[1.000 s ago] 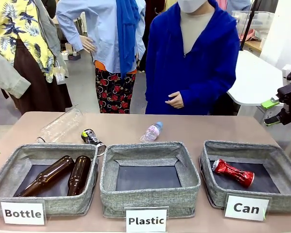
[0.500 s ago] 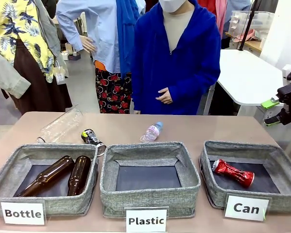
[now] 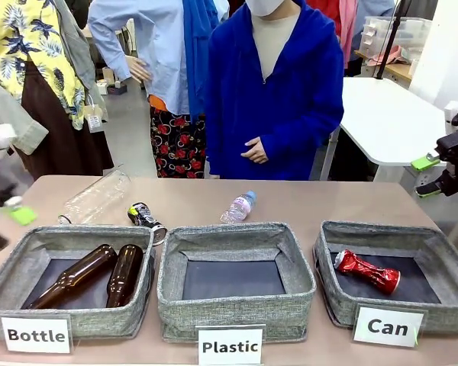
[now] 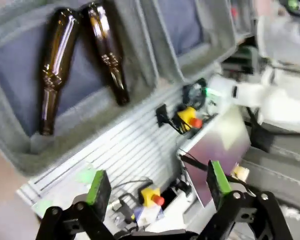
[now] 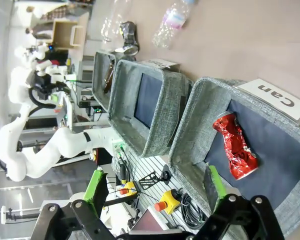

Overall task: Sort the can waste into the basket.
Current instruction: Pick up the can waste from the table and place it in the right Fabric basket.

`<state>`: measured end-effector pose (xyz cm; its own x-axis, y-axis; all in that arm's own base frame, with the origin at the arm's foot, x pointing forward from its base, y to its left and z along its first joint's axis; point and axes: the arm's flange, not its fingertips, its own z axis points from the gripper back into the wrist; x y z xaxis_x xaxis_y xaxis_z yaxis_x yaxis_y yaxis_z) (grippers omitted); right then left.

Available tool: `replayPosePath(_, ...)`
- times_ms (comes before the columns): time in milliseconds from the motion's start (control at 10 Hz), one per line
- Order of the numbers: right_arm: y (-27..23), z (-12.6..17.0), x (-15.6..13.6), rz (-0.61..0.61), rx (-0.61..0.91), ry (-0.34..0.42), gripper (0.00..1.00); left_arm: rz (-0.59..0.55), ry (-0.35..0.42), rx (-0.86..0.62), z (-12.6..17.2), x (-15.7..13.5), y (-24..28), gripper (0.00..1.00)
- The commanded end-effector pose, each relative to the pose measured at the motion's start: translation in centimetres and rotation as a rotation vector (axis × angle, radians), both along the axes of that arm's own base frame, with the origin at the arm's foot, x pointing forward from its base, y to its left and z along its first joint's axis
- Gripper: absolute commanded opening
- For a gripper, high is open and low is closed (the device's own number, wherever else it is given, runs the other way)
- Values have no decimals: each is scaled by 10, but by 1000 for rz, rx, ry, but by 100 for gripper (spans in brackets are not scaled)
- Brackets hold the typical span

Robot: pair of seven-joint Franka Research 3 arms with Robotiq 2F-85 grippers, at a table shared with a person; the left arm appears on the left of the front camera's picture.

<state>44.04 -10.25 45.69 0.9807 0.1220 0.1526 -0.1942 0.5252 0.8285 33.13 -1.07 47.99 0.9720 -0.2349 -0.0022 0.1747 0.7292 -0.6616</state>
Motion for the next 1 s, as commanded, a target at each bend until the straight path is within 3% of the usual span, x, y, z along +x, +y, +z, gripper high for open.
replayPosePath(0, -2, 3, -1, 14, -3, -17, 100, 8, 5, 240, 5, 44, -35, 100)
replayPosePath(300, -2, 3, -1, 14, -3, -17, 100, -7, -88, 443, 6, 88, -85, 100)
replayPosePath(400, -2, 3, -1, 14, -3, -17, 100, 140, -92, 434, 1, 102, -96, 100)
replayPosePath(500, -2, 3, -1, 14, -3, -17, 100, 344, -27, 383, -2, 105, -92, 100)
replayPosePath(600, -2, 3, -1, 14, -3, -17, 100, 22, -105, 409, 4, 91, -93, 100)
replayPosePath(900, -2, 3, -1, 14, -3, -17, 100, 22, -105, 409, 4, 91, -93, 100)
